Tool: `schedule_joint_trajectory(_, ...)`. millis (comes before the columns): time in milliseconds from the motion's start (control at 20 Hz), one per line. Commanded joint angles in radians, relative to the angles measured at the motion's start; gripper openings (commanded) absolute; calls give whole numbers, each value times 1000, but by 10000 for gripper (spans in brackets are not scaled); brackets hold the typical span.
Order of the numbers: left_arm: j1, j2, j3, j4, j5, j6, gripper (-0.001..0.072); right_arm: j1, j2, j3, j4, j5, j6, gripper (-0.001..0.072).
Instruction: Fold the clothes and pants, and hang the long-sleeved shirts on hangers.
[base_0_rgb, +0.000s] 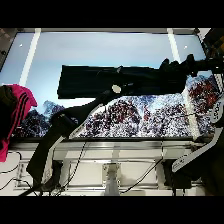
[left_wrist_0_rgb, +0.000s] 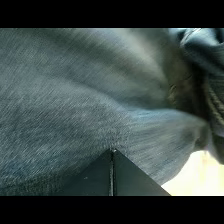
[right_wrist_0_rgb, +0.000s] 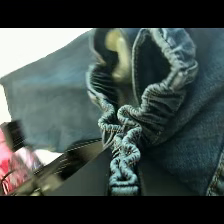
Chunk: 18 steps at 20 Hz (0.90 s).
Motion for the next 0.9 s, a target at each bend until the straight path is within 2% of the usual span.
schedule_joint_trajectory(0, 0, -34, 2, 0, -55, -54, 11, 82, 25, 1, 9, 6, -1, 46)
schedule_joint_trajectory(100, 0, -45, 2, 0, -74, -95, 11, 101, 26, 11, 8, 5, 0, 46)
schedule_joint_trajectory(200, 2, -37, 2, 0, -74, -99, 12, 102, 26, 30, 7, -11, 2, 46)
schedule_joint_trajectory(250, 5, -18, 2, 0, -73, -97, 12, 98, 26, 40, 6, -21, 5, 46)
schedule_joint_trajectory(300, 13, 13, 2, 2, -75, -53, 12, 95, 26, 49, 7, -27, 11, 46)
schedule_joint_trajectory(350, 23, 48, 2, 28, -91, 3, 11, 93, 26, 58, 8, -32, 18, 46)
schedule_joint_trajectory(500, 68, 174, 2, 237, -163, 8, 10, 99, 28, 60, 62, -74, 55, 45)
schedule_joint_trajectory(650, 129, 298, 2, 494, -215, -99, 10, 140, 28, 61, 167, -108, 93, 45)
schedule_joint_trajectory(750, 179, 380, 2, 661, -282, -189, 10, 208, 28, 60, 150, -150, 127, 44)
schedule_joint_trajectory(850, 233, 451, 2, 776, -372, -235, 11, 305, 28, 60, 101, -201, 170, 44)
